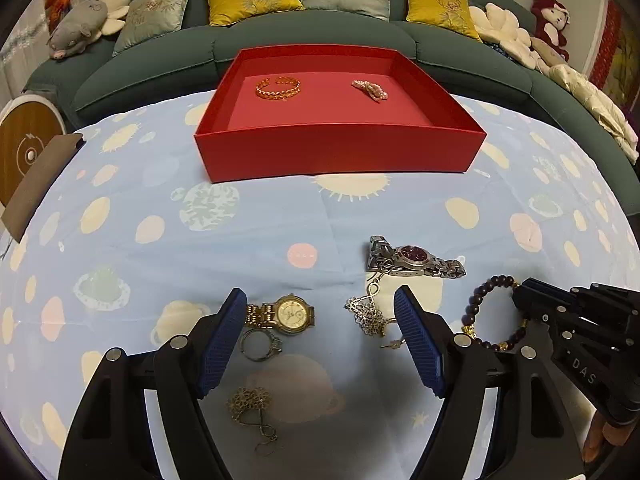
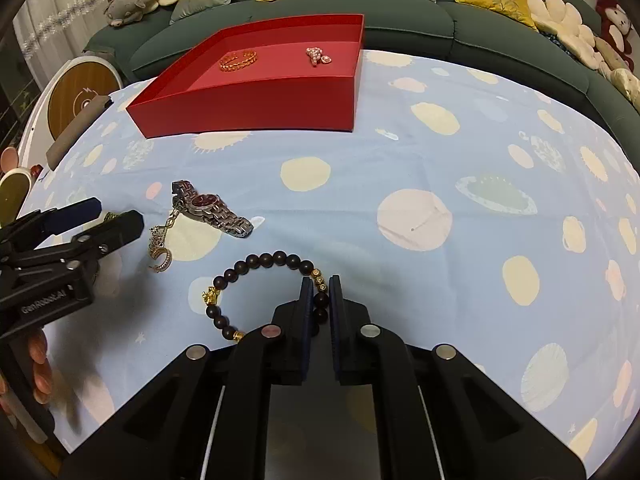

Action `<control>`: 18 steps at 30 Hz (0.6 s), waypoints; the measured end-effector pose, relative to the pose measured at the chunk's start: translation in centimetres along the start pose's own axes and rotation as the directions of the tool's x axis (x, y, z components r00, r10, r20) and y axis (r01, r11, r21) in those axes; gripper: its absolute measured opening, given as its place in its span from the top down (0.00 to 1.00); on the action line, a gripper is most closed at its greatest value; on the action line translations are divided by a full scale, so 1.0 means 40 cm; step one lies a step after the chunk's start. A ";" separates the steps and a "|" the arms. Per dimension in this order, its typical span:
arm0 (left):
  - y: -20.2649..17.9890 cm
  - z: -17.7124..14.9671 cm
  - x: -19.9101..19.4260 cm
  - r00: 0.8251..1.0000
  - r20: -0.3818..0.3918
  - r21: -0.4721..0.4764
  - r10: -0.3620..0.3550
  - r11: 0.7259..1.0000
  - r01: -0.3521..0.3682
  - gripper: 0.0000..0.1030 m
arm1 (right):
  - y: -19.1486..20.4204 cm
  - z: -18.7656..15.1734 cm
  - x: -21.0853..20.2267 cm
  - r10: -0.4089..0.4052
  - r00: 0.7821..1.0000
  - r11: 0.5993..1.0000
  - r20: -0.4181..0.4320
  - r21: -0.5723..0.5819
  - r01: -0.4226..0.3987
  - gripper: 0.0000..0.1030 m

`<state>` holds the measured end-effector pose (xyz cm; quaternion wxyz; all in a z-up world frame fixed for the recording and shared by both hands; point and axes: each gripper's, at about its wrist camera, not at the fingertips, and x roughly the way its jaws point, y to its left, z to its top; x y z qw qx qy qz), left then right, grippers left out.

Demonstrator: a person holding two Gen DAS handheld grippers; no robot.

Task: Organize jewelry
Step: 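Grasp the dark bead bracelet with the right gripper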

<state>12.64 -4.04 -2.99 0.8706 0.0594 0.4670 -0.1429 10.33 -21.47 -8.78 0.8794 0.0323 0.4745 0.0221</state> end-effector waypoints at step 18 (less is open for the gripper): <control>-0.010 -0.062 0.016 0.998 -0.053 0.033 0.024 0.999 -0.022 0.36 | -0.021 -0.007 -0.039 0.028 0.999 0.999 0.020 0.027 -0.028 0.93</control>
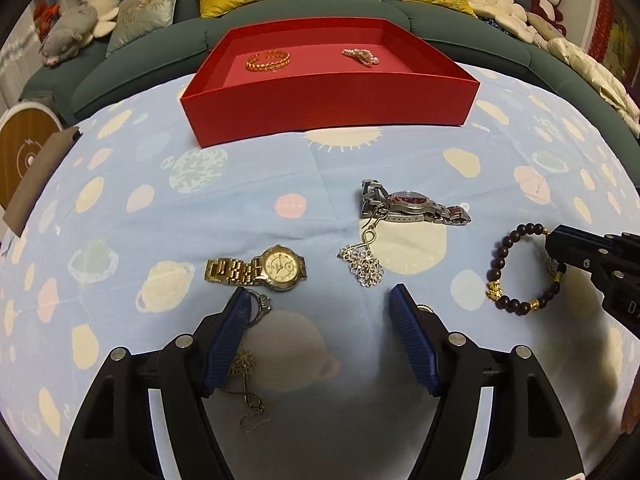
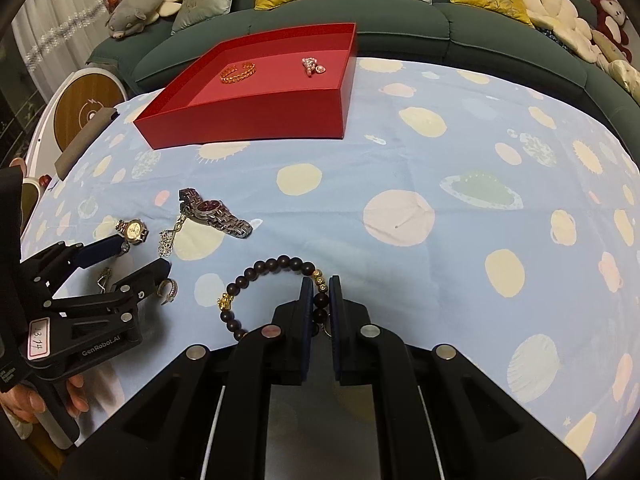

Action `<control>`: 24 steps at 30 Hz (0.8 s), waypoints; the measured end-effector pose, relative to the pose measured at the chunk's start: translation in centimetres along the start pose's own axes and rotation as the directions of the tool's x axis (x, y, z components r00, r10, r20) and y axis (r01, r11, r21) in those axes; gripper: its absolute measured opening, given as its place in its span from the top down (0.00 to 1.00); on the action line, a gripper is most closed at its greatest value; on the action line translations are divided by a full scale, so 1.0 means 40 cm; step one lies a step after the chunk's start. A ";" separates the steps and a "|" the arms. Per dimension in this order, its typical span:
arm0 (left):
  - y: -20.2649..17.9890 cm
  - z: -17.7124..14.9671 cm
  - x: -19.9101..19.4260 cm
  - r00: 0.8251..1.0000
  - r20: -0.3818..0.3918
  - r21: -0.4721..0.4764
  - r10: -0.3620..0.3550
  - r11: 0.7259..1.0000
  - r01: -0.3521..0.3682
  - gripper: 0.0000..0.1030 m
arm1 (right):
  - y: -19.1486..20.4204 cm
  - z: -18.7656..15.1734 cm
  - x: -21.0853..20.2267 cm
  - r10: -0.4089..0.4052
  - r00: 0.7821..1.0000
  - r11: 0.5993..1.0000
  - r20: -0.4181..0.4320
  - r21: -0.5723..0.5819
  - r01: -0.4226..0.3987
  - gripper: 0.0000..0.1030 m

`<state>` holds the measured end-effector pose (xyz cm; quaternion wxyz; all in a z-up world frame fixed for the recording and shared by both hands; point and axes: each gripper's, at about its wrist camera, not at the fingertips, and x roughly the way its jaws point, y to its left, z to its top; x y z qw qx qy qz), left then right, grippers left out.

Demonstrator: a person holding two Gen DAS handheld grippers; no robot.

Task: Organize jewelry
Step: 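Grasp the dark bead bracelet with the right gripper, then grasp the silver red-faced watch with the left gripper while the right gripper holds the bracelet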

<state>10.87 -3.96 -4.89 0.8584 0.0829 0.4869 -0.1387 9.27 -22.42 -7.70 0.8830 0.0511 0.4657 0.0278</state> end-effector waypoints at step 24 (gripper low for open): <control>-0.023 0.060 0.028 0.999 0.022 -0.016 0.040 0.999 -0.039 0.62 | 0.003 0.006 -0.003 0.021 1.000 1.000 0.003 0.011 -0.021 0.93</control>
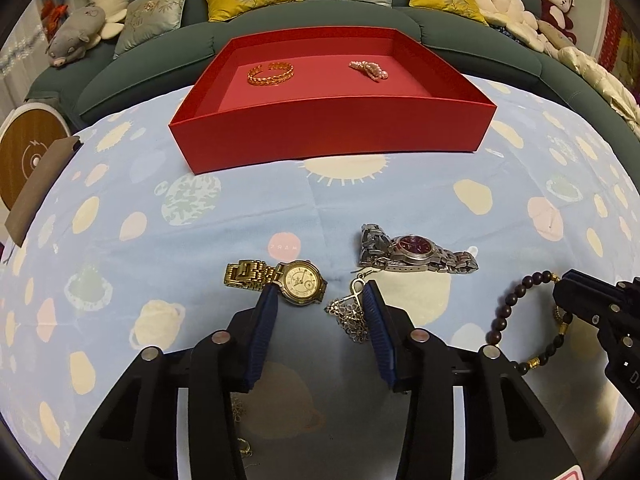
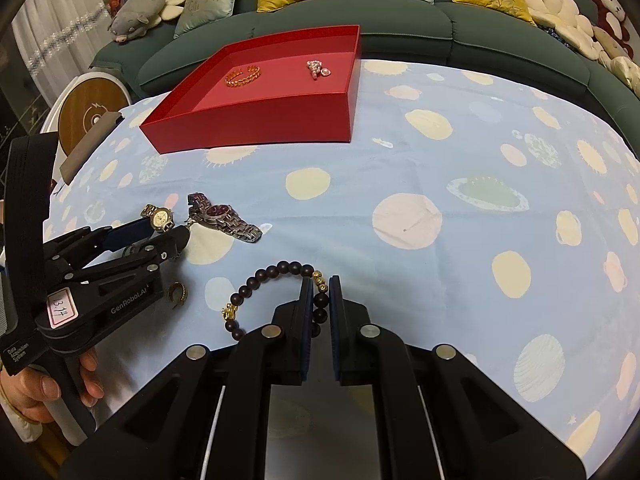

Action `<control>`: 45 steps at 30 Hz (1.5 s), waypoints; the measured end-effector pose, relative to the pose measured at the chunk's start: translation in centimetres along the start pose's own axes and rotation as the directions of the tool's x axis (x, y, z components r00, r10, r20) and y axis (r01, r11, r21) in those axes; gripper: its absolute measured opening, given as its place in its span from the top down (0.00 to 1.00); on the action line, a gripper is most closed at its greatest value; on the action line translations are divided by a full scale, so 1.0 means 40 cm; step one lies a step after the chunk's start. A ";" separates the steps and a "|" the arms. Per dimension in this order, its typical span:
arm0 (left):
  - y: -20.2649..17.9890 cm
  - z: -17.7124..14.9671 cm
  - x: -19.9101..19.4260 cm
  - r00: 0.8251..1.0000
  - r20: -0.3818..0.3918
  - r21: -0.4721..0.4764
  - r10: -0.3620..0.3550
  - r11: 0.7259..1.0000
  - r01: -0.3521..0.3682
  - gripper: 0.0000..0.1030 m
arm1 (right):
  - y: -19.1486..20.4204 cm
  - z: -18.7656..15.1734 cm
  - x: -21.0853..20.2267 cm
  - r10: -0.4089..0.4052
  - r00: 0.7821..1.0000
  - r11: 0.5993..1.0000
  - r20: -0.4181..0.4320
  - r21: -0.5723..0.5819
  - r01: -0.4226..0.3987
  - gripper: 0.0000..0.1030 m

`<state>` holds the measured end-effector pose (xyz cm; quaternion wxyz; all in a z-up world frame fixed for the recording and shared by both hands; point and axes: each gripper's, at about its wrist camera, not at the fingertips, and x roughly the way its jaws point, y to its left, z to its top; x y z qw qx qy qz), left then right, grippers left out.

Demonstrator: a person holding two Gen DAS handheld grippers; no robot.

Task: Organize jewelry
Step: 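Grasp the silver red-faced watch with the left gripper while the right gripper holds the bracelet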

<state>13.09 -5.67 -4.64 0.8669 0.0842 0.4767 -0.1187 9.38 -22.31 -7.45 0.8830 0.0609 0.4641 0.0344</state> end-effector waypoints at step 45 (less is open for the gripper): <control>-0.044 0.027 0.017 0.999 -0.019 0.005 -0.026 1.000 0.026 0.46 | -0.029 -0.010 -0.014 0.016 1.000 1.000 0.003 0.020 -0.016 0.93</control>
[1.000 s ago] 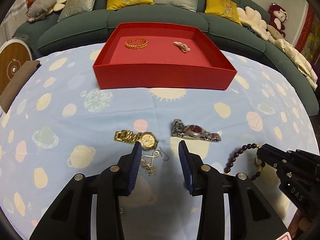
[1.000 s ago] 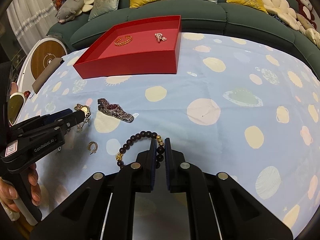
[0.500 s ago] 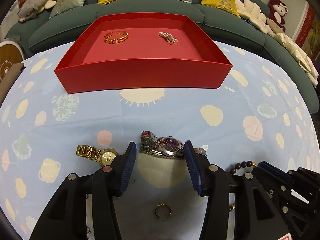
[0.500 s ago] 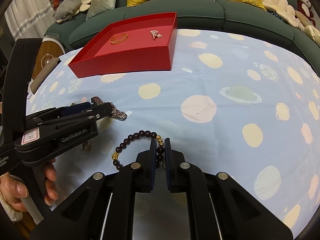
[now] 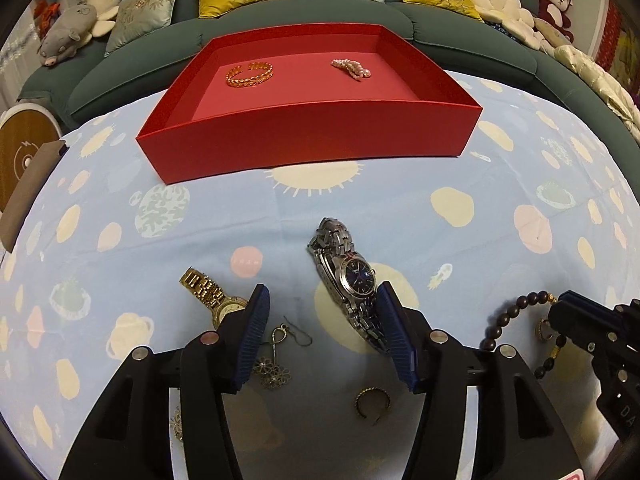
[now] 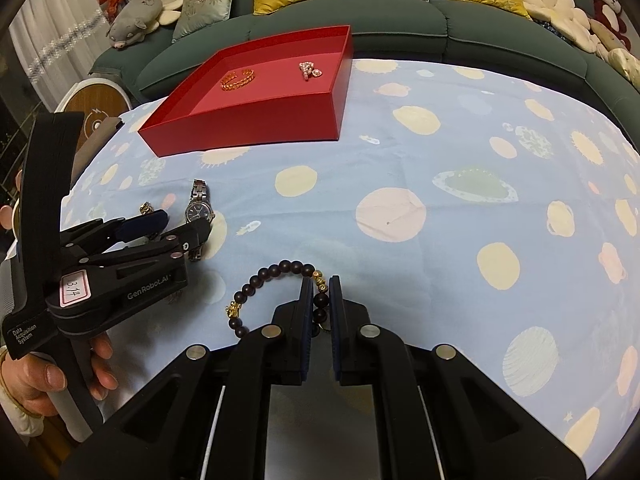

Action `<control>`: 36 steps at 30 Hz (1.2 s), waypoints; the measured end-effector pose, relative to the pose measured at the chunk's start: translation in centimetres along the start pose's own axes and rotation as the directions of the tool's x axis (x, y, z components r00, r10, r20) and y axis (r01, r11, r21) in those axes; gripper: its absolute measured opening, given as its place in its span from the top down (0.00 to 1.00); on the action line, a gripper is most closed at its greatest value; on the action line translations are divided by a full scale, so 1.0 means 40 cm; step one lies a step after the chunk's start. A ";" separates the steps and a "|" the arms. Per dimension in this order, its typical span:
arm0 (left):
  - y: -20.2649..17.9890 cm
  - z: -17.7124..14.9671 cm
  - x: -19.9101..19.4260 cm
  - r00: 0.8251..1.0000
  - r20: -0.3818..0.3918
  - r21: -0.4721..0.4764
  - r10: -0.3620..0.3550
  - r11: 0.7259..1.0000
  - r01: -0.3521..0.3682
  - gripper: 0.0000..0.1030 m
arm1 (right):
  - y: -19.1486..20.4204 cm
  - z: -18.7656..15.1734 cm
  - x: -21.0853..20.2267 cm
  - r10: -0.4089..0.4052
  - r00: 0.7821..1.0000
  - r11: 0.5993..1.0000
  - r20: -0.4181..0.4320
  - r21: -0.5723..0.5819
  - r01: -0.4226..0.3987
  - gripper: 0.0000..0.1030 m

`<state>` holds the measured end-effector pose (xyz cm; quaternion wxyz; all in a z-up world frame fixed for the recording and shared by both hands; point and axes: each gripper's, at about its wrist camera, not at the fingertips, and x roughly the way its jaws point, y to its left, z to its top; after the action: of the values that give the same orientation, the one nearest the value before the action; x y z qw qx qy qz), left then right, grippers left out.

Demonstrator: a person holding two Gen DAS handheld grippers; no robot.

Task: Organize jewelry
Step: 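Grasp the silver red-faced watch with the left gripper while the right gripper holds the bracelet, then carry the watch with the left gripper while the right gripper carries the bracelet to the tray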

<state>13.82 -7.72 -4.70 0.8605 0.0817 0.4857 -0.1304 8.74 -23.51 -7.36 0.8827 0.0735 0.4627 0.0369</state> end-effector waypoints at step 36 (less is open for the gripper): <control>0.046 0.017 -0.211 0.957 0.163 0.032 -0.238 0.971 0.236 0.95 | 0.036 0.051 -0.079 0.070 0.992 0.998 0.108 -0.001 -0.070 0.93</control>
<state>10.77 -4.95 2.90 0.8755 0.0168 0.4180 -0.2418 8.65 -22.72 -3.42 0.9044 0.0927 0.4116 0.0631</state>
